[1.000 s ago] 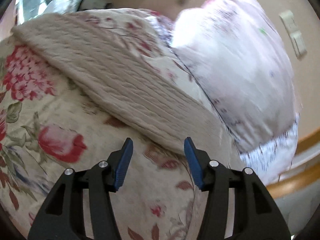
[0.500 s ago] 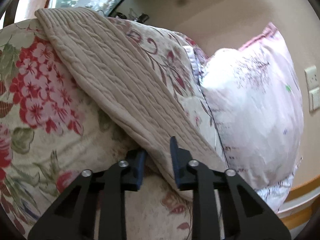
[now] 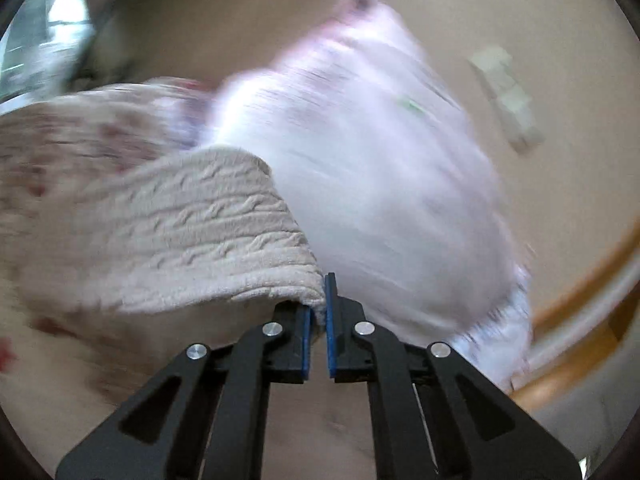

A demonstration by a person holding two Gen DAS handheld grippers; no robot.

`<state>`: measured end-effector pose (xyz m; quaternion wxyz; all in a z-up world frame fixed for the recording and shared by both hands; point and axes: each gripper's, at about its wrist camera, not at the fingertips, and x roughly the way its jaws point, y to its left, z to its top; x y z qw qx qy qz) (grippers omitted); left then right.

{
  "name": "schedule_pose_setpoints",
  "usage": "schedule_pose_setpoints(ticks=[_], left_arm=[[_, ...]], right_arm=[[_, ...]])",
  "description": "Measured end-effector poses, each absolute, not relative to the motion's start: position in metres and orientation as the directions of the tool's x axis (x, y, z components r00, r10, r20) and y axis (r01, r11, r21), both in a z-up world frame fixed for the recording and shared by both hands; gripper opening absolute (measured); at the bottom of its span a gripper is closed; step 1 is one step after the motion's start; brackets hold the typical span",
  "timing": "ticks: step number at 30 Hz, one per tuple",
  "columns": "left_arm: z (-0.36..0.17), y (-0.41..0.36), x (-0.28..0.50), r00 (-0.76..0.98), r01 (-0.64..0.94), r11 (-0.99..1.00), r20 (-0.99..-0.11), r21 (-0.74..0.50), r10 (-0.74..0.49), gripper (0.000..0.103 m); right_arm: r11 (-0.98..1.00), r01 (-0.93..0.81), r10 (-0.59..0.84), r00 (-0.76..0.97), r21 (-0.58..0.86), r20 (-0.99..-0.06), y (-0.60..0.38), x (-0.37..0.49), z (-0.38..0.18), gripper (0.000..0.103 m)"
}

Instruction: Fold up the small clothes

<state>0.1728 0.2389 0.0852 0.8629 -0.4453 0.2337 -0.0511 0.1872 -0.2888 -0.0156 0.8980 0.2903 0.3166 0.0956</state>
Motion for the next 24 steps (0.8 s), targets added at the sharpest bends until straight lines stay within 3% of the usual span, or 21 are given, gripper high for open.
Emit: schedule_pose_setpoints(ticks=[5,11,15,17,19,24], left_arm=[[0.082,0.137,0.195,0.810,0.084,0.611,-0.303,-0.787,-0.502,0.005],[0.008,0.048,0.213,0.645,0.035,0.606,-0.445,-0.795,-0.621,0.006],[-0.016,0.043,0.216,0.588,-0.021,0.573,-0.473,-0.820,-0.656,0.011],[-0.015,0.052,0.213,0.601,-0.047,0.556,-0.468,-0.830,-0.648,0.027],[-0.010,0.071,0.214,0.642,-0.079,0.547,-0.463,-0.833,-0.612,0.033],[-0.010,0.108,0.216,0.697,-0.182,0.498,-0.469,-0.848,-0.543,0.033]], right_arm=[[0.812,0.003,0.363,0.781,0.584,-0.508,-0.288,0.186,-0.016,0.088],[0.809,-0.002,0.369,0.780,0.588,-0.505,-0.288,0.187,-0.016,0.088],[0.805,-0.005,0.375,0.779,0.594,-0.502,-0.289,0.187,-0.016,0.088],[0.803,-0.006,0.377,0.779,0.595,-0.501,-0.289,0.187,-0.016,0.088],[0.804,-0.007,0.377,0.780,0.595,-0.500,-0.289,0.187,-0.015,0.088],[0.806,-0.010,0.374,0.783,0.592,-0.497,-0.288,0.185,-0.013,0.088]])
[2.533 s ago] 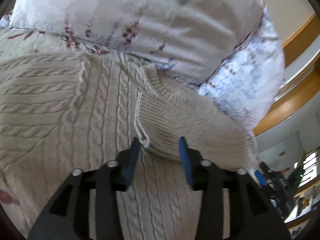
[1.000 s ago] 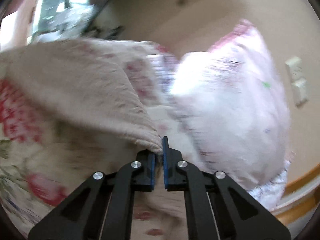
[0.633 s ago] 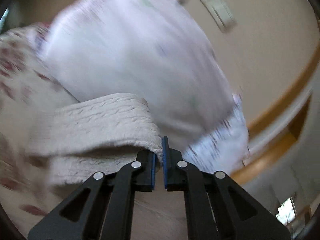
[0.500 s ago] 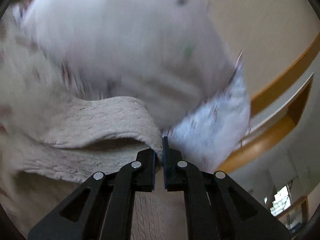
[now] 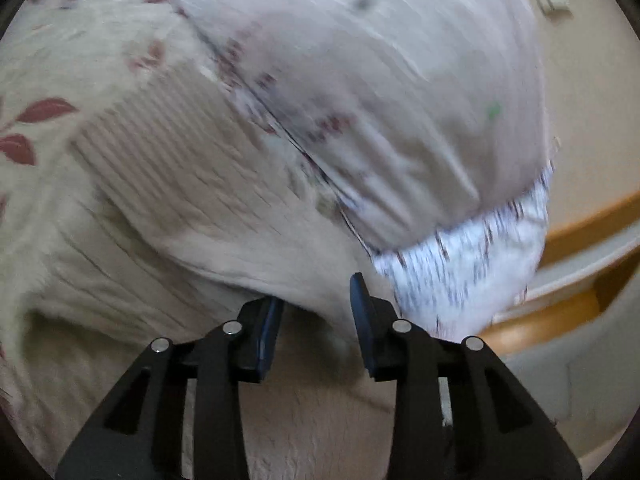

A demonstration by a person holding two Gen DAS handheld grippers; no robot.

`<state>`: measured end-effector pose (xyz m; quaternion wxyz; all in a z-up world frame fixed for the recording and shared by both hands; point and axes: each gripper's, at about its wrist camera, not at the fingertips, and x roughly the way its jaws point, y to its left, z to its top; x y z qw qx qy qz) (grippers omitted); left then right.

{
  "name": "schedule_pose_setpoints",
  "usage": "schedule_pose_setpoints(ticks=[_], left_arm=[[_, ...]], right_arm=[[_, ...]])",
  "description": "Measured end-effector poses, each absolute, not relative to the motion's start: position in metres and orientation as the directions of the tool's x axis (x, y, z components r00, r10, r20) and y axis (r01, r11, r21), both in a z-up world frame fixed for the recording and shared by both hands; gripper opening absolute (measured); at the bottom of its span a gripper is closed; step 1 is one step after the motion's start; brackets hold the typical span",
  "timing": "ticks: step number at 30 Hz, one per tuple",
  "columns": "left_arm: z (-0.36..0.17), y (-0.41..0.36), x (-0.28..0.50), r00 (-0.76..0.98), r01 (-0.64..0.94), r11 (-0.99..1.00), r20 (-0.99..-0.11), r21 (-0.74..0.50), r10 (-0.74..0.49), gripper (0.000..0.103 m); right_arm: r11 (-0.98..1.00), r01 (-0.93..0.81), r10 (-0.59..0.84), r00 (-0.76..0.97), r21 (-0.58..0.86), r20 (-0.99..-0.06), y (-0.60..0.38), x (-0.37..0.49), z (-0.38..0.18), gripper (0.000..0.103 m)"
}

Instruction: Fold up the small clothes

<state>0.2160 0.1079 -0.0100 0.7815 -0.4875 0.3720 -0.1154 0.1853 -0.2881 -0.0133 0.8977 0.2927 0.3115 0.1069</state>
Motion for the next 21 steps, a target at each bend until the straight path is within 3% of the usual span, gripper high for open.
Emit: schedule_pose_setpoints(ticks=[2,5,10,13,15,17,21], left_arm=[[-0.012,0.119,0.220,0.709,-0.214,0.483,-0.475,-0.849,-0.521,0.020],[0.001,0.112,0.229,0.724,-0.186,0.501,-0.463,-0.845,-0.512,0.010],[0.039,0.051,0.244,0.702,0.012,0.613,-0.430,-0.790,-0.568,0.008],[0.054,-0.011,0.249,0.637,0.171,0.691,-0.456,-0.702,-0.621,0.008],[0.051,-0.054,0.250,0.568,0.255,0.733,-0.516,-0.631,-0.641,0.016],[0.040,-0.087,0.251,0.478,0.317,0.736,-0.570,-0.597,-0.668,0.045],[0.026,-0.100,0.242,0.408,0.369,0.742,-0.620,-0.559,-0.670,0.053]], right_arm=[[0.807,-0.009,0.371,0.785,0.590,-0.496,-0.288,0.185,-0.013,0.088],[0.817,-0.008,0.356,0.794,0.577,-0.493,-0.287,0.183,-0.010,0.088],[0.844,0.002,0.294,0.834,0.536,-0.467,-0.289,0.177,-0.001,0.088],[0.842,0.026,0.259,0.857,0.538,-0.446,-0.297,0.174,0.002,0.088],[0.832,0.046,0.248,0.861,0.553,-0.444,-0.303,0.174,0.000,0.088],[0.819,0.061,0.248,0.859,0.570,-0.448,-0.309,0.175,-0.002,0.088],[0.801,0.063,0.273,0.847,0.596,-0.456,-0.313,0.178,-0.008,0.081]])
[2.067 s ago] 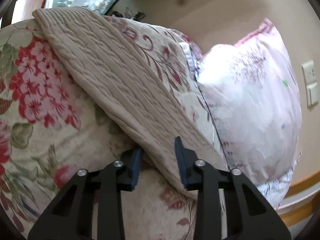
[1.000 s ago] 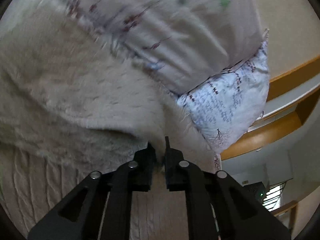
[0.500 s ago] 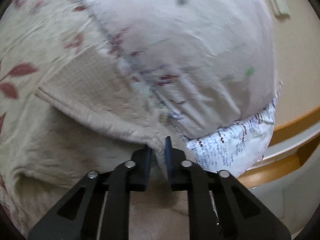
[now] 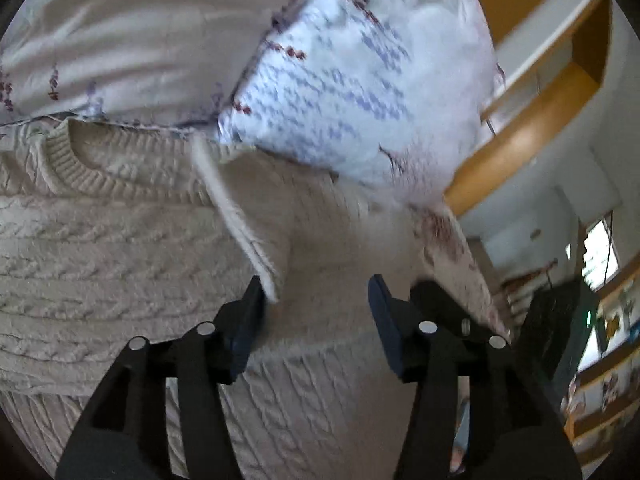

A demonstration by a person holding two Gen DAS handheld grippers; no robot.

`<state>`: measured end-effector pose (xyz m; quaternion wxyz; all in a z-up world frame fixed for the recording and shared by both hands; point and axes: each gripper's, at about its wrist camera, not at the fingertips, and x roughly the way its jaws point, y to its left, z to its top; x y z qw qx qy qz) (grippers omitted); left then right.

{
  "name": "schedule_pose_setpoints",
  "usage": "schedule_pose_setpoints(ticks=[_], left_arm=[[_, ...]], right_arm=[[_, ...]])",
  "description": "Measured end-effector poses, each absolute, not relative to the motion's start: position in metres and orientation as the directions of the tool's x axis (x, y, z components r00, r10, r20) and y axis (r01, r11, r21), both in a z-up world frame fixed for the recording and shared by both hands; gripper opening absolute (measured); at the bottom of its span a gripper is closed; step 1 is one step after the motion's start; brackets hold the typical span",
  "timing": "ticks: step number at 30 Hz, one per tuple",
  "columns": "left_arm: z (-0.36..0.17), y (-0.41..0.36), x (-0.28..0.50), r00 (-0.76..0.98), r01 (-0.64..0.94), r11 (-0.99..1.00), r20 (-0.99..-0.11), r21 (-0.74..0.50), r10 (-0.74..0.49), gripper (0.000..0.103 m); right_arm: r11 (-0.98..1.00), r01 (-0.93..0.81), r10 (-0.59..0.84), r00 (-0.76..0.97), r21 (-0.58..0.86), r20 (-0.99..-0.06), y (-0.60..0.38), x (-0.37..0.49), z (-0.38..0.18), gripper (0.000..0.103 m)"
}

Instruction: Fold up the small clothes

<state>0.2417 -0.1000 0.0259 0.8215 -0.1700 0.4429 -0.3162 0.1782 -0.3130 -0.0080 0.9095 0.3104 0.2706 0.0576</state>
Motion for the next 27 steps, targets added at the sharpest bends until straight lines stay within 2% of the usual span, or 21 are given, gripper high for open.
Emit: schedule_pose_setpoints(ticks=[3,4,6,8,9,12,17,22,25,26,27], left_arm=[[0.031,-0.073,0.229,0.418,0.382,0.742,-0.613,-0.550,-0.670,0.056],[0.035,-0.057,0.222,0.437,0.380,0.757,-0.618,-0.532,-0.654,0.056],[0.044,-0.030,0.210,0.487,0.383,0.795,-0.628,-0.471,-0.607,0.057],[0.053,0.001,0.196,0.570,0.359,0.871,-0.660,-0.336,-0.489,0.063],[0.056,0.019,0.187,0.621,0.317,0.918,-0.680,-0.237,-0.390,0.064],[0.053,0.056,0.176,0.682,0.206,0.977,-0.707,-0.062,-0.189,0.066],[0.033,0.097,0.173,0.646,0.104,0.995,-0.760,-0.003,-0.070,0.066],[0.020,0.105,0.173,0.630,0.081,0.995,-0.777,0.053,-0.010,0.066],[0.015,0.110,0.174,0.627,0.071,0.995,-0.779,0.066,0.007,0.066],[0.013,0.108,0.176,0.628,0.068,0.995,-0.778,0.068,0.010,0.066],[0.012,0.109,0.177,0.627,0.066,0.996,-0.779,0.067,0.011,0.066]], right_arm=[[0.799,0.055,0.285,0.841,0.598,-0.459,-0.312,0.179,-0.009,0.072],[0.799,0.052,0.296,0.834,0.600,-0.466,-0.311,0.178,-0.009,0.072],[0.805,0.048,0.324,0.799,0.591,-0.506,-0.307,0.179,-0.008,0.071],[0.816,0.056,0.346,0.749,0.575,-0.565,-0.302,0.181,-0.002,0.071],[0.839,0.050,0.348,0.717,0.542,-0.604,-0.295,0.182,0.005,0.071],[0.927,0.010,0.258,0.709,0.374,-0.656,-0.269,0.187,0.036,0.071],[0.980,-0.069,0.176,0.730,0.185,-0.660,-0.213,0.220,0.058,0.071],[0.997,-0.074,0.029,0.724,-0.036,-0.689,-0.157,0.260,0.037,0.068],[0.996,-0.028,-0.040,0.716,-0.086,-0.697,-0.157,0.274,0.022,0.056],[0.997,-0.020,-0.038,0.711,-0.075,-0.702,-0.162,0.276,0.019,0.045],[0.999,-0.011,-0.029,0.701,-0.051,-0.713,-0.170,0.276,0.014,0.027]])
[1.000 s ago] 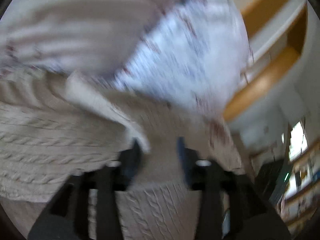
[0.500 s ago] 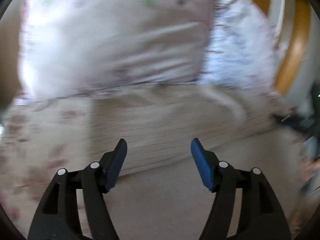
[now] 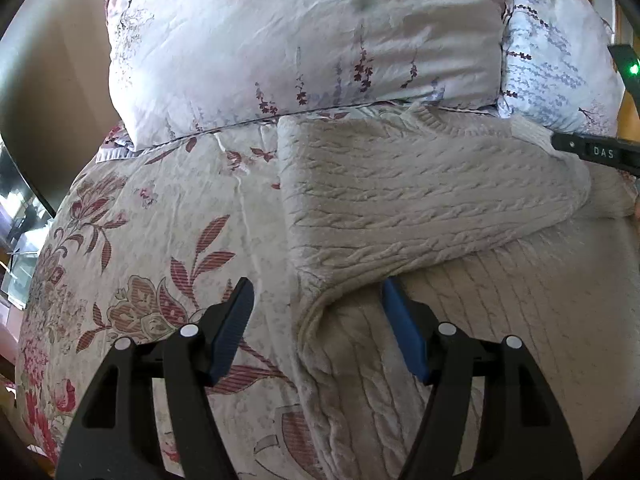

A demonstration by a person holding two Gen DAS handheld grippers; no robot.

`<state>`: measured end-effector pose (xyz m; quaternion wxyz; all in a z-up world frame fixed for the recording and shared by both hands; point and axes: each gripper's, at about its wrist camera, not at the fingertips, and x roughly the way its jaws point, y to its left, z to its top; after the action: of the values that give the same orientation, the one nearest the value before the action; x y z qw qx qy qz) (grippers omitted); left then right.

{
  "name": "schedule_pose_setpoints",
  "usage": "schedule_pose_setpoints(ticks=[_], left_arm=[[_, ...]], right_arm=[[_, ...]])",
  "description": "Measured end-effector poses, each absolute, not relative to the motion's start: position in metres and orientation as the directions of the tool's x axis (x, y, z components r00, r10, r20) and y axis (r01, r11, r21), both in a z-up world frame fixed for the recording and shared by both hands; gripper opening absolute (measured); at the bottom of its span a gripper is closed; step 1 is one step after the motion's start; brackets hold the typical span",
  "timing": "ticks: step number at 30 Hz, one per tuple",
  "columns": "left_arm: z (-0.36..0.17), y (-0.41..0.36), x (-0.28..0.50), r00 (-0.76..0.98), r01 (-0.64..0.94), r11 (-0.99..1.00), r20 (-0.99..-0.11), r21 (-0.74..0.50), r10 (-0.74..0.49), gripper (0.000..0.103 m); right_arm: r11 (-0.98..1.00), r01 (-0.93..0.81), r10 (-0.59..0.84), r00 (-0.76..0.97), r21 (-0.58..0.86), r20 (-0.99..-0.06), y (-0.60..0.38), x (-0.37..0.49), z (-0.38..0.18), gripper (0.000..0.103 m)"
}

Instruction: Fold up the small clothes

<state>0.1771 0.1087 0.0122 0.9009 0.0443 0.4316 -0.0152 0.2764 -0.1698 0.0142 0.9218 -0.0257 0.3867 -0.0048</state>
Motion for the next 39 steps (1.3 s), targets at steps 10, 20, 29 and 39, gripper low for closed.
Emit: schedule_pose_setpoints(ticks=[10,20,29,39], left_arm=[[0.010,0.113,0.179,0.624,0.053,0.998,-0.782,0.022,-0.016,0.067],[0.011,0.118,0.180,0.615,0.030,1.000,-0.788,0.003,-0.016,0.068],[0.009,0.121,0.181,0.609,0.023,1.000,-0.792,-0.019,-0.030,0.070],[0.008,0.124,0.183,0.607,0.026,0.999,-0.793,-0.040,-0.048,0.071]], right_arm=[[0.946,0.125,0.107,0.750,0.298,-0.653,-0.271,0.205,0.003,0.008],[0.844,0.189,0.233,0.712,0.501,-0.662,-0.312,0.209,-0.018,0.011],[0.832,0.207,0.235,0.709,0.515,-0.665,-0.319,0.218,-0.019,0.035],[0.862,0.160,0.191,0.777,0.481,-0.601,-0.314,0.189,-0.005,0.010]])
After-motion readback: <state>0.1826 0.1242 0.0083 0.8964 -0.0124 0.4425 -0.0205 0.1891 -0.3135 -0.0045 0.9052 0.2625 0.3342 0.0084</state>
